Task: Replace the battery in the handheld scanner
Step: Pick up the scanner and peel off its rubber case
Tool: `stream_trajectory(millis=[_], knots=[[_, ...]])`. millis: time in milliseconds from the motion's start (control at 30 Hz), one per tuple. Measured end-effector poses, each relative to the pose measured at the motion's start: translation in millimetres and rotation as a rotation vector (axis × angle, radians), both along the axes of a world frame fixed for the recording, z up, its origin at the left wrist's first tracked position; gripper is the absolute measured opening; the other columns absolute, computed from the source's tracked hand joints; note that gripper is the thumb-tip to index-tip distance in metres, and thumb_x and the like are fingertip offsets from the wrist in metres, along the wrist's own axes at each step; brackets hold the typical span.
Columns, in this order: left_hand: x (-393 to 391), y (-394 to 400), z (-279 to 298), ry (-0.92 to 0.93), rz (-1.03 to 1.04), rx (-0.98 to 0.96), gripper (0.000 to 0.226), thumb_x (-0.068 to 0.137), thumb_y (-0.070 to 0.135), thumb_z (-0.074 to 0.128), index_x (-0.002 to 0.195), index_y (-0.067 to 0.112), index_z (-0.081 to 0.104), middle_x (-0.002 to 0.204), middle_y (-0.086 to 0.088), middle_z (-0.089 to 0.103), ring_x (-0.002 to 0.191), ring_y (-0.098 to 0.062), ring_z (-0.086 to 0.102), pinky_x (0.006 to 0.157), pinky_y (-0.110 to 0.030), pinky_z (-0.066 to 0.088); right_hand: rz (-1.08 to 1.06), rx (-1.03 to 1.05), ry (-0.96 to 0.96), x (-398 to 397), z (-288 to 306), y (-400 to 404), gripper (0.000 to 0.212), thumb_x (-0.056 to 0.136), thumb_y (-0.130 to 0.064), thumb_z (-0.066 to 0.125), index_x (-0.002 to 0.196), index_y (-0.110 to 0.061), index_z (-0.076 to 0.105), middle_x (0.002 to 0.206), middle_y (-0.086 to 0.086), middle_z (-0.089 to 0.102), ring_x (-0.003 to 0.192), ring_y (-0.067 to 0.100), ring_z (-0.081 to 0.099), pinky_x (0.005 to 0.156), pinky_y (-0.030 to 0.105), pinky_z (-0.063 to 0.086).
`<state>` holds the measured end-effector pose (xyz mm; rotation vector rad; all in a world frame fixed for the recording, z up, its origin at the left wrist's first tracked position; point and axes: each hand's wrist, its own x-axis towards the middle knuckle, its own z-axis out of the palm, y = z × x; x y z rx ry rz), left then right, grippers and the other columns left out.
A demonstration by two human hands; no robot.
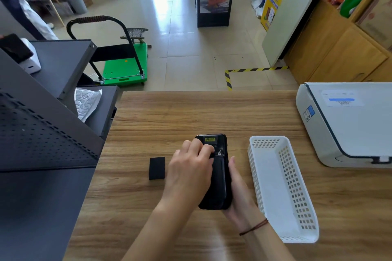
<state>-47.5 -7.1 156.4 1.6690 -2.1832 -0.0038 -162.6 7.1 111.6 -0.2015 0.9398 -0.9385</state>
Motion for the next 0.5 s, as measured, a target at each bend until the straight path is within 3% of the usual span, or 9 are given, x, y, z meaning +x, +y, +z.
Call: stream_trajectory(millis=[100,167,233,367,433,500], knots=[[-4,-2,-1,-0.031,0.015,0.032,0.02,0.079,0.026,0.047,0.078,0.018,0.065,0.073,0.004,0.062,0.065,-0.016,0.06,0.051,-0.027,0.053,0.011,0.001,0.008,1,-2,2,0.061,0.09,-0.058,0.028,0.097,-0.018,0.073,0.092,0.008,0.077,0.083,0.018,0.073,0.07,0.032,0.054],[-5,-3,-1,-0.032,0.012,0.076,0.009,0.076,0.027,0.062,0.074,0.018,0.062,0.072,0.004,0.061,0.065,-0.016,0.06,0.051,-0.026,0.052,0.021,0.001,0.023,1,-5,3,0.061,0.089,-0.059,0.029,0.101,-0.018,0.073,0.095,0.008,0.076,0.087,0.019,0.072,0.073,0.033,0.054],[-6,-4,-1,-0.019,0.003,0.126,0.018,0.072,0.03,0.072,0.073,0.017,0.059,0.072,0.004,0.059,0.066,-0.016,0.059,0.052,-0.025,0.051,0.033,0.003,0.034,2,-6,4,0.06,0.09,-0.058,0.03,0.104,-0.017,0.071,0.094,0.008,0.076,0.085,0.019,0.072,0.071,0.033,0.054],[-5,-8,5,0.062,0.004,0.228,0.02,0.092,0.039,0.044,0.092,0.019,0.046,0.096,0.005,0.047,0.092,-0.013,0.046,0.078,-0.025,0.04,0.038,0.004,0.022,3,-6,7,0.059,0.091,-0.056,0.029,0.11,-0.016,0.068,0.099,0.011,0.075,0.087,0.021,0.072,0.068,0.033,0.056],[-2,-10,11,0.166,0.006,0.317,0.019,0.093,0.041,0.04,0.088,0.023,0.037,0.096,0.008,0.045,0.093,-0.01,0.043,0.078,-0.023,0.036,0.037,-0.005,-0.002,2,-6,8,0.059,0.092,-0.055,0.027,0.11,-0.016,0.068,0.101,0.013,0.075,0.088,0.023,0.072,0.066,0.033,0.058],[2,-9,17,0.303,-0.007,0.47,0.018,0.09,0.041,0.048,0.088,0.025,0.039,0.096,0.004,0.053,0.091,-0.014,0.051,0.076,-0.025,0.041,0.046,-0.018,-0.032,2,-7,8,0.059,0.092,-0.055,0.026,0.107,-0.015,0.068,0.096,0.015,0.075,0.082,0.025,0.072,0.063,0.035,0.059]])
